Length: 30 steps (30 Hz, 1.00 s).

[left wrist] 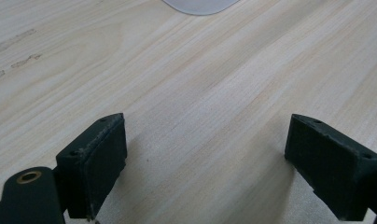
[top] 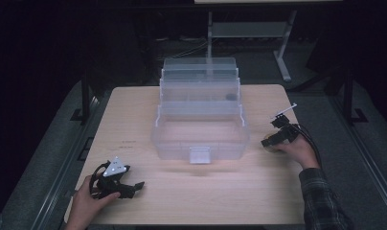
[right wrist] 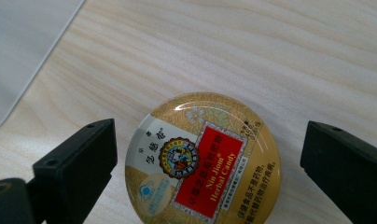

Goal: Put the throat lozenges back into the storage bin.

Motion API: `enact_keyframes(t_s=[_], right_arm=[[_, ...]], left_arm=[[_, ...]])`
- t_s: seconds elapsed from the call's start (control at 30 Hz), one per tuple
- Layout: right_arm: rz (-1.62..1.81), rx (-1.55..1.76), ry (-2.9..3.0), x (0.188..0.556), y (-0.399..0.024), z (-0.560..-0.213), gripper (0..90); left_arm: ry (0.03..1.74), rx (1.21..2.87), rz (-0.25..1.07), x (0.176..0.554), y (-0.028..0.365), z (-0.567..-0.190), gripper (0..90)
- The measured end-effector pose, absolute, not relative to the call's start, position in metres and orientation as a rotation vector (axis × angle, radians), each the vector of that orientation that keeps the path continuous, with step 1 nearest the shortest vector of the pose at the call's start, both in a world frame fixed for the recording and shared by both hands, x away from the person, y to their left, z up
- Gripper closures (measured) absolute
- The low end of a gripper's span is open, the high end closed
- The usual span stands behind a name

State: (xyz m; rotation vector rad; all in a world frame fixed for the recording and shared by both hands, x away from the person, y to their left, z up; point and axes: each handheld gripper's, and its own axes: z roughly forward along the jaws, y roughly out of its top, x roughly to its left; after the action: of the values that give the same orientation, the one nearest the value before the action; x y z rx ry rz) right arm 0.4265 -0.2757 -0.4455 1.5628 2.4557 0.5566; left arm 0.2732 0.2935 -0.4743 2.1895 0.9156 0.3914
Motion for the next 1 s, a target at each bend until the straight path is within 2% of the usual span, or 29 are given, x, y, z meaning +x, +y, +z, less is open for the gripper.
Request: enact_keyframes(t_s=[0.3,0.37,0.67,0.7,1.0], right_arm=[[0.546,1.564,2.466,0.4267,-0.2758,-0.4471,6.3],[0.545,1.56,2.469,0.4263,-0.2755,-0.447,10.8],[0.549,1.561,2.477,0.4257,-0.2759,-0.4467,16.4],[0.56,1.558,2.484,0.4251,-0.2756,-0.4459,19.6],[0.557,1.549,2.497,0.4239,-0.2757,-0.4449,19.9]], left_arm=[[0.915,2.19,0.392,0.2732,0.2936,-0.4743,11.9],[0.916,2.189,0.391,0.2731,0.2935,-0.4743,11.9],[0.916,2.189,0.391,0.2732,0.2935,-0.4744,11.9],[0.917,2.189,0.391,0.2731,0.2935,-0.4744,11.9],[0.916,2.189,0.392,0.2732,0.2935,-0.4744,11.9]])
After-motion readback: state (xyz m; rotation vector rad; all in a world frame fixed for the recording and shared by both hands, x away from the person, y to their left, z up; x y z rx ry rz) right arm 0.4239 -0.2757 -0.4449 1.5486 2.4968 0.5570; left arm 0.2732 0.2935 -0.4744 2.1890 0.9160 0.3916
